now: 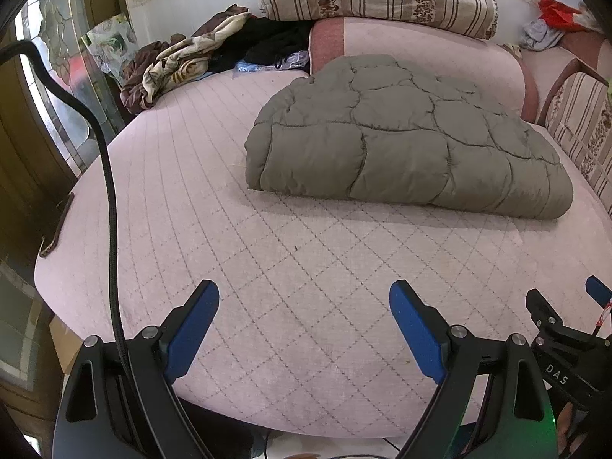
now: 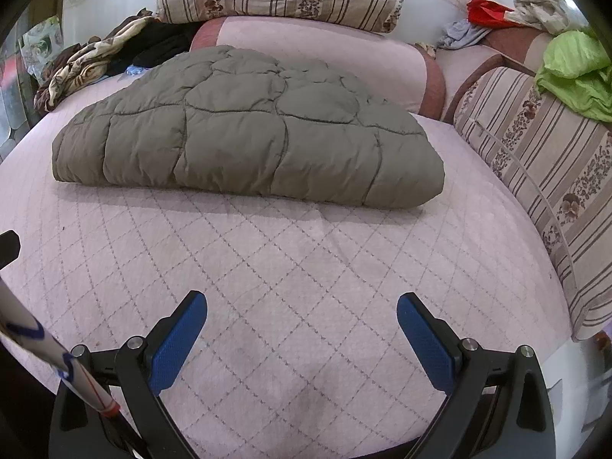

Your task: Fold large clothes

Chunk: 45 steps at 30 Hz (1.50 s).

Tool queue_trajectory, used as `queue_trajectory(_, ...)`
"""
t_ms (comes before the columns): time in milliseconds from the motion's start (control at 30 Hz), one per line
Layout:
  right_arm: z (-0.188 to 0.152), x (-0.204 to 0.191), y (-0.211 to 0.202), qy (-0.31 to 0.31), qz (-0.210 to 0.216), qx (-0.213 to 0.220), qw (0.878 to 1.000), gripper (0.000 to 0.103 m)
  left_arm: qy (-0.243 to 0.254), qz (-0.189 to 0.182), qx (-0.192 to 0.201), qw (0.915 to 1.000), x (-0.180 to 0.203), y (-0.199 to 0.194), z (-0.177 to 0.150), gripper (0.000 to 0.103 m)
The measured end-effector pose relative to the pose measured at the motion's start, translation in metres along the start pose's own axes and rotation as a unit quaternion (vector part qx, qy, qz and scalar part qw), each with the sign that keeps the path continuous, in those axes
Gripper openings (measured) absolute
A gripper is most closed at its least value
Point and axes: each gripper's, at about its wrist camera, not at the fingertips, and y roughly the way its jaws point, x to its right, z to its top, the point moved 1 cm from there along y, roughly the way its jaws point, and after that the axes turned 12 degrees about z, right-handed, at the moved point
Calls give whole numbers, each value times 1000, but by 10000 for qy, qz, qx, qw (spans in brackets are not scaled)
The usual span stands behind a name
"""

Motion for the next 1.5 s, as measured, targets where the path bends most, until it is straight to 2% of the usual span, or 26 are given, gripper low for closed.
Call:
queue_trajectory(833, -1, 5, 4, 55, 1, -189, 9998, 101, 103, 208, 95, 9997, 1, 0, -5, 90)
queue_trajectory(1500, 6, 10, -8, 196, 11, 22, 9998, 101, 71, 19, -95, 9999, 2, 7, -7, 90)
